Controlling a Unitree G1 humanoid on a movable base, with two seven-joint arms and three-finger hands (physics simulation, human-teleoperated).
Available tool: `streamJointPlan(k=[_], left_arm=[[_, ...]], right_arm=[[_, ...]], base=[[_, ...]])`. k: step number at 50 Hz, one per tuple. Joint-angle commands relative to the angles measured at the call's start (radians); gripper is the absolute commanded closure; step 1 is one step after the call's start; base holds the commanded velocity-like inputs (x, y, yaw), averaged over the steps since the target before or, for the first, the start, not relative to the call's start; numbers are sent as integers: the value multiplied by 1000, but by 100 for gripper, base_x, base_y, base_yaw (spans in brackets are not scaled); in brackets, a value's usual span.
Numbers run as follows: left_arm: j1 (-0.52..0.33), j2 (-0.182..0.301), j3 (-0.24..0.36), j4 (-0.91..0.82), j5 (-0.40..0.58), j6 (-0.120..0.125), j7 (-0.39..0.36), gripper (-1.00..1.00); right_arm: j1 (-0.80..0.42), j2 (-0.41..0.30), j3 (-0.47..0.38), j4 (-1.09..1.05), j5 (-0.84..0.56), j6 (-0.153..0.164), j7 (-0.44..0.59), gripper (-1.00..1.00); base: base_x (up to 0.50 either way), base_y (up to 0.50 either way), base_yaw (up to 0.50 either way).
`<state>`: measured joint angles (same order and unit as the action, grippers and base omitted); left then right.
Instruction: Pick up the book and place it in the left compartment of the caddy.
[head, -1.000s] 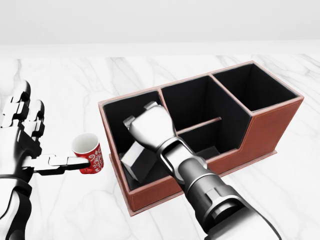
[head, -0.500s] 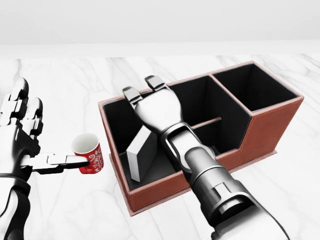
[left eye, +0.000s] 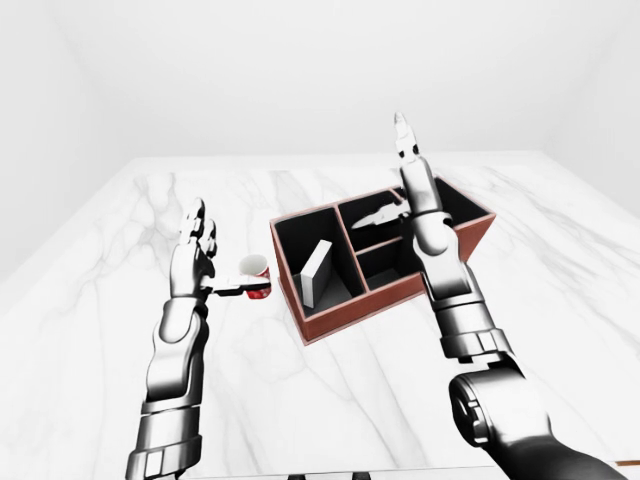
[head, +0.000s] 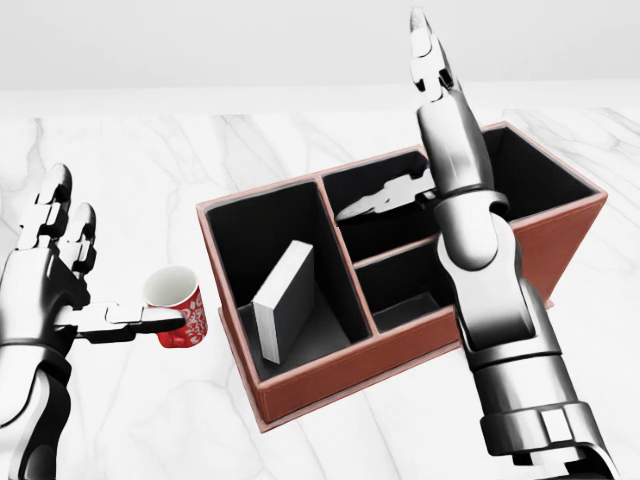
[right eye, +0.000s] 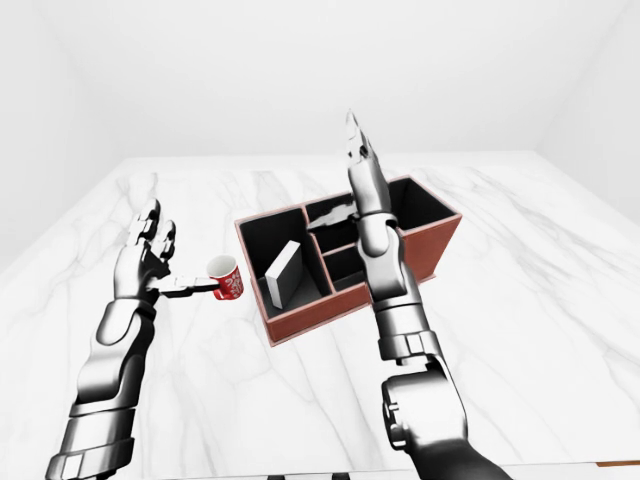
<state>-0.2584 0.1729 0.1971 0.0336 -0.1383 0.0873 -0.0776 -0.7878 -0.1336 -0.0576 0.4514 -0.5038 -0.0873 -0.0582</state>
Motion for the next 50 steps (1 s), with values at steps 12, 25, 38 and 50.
streamJointPlan(k=[12, 25, 38, 50], left_arm=[[9, 8, 19, -130, -14, 0, -3, -100], [11, 13, 31, -190, -19, 0, 5, -100], [10, 15, 35, -227, -21, 0, 9, -100], [24, 8, 34, -250, -23, 0, 10, -100]], right_arm=[[314, 153, 35, 18, 603, 0, -30, -100], [351, 143, 28, -163, 632, 0, -49, -100], [373, 154, 37, -207, 637, 0, -47, -100], [420, 151, 38, -276, 657, 0, -25, -100]], base=[[0, 0, 0], [0, 0, 0], [0, 0, 0], [0, 0, 0]])
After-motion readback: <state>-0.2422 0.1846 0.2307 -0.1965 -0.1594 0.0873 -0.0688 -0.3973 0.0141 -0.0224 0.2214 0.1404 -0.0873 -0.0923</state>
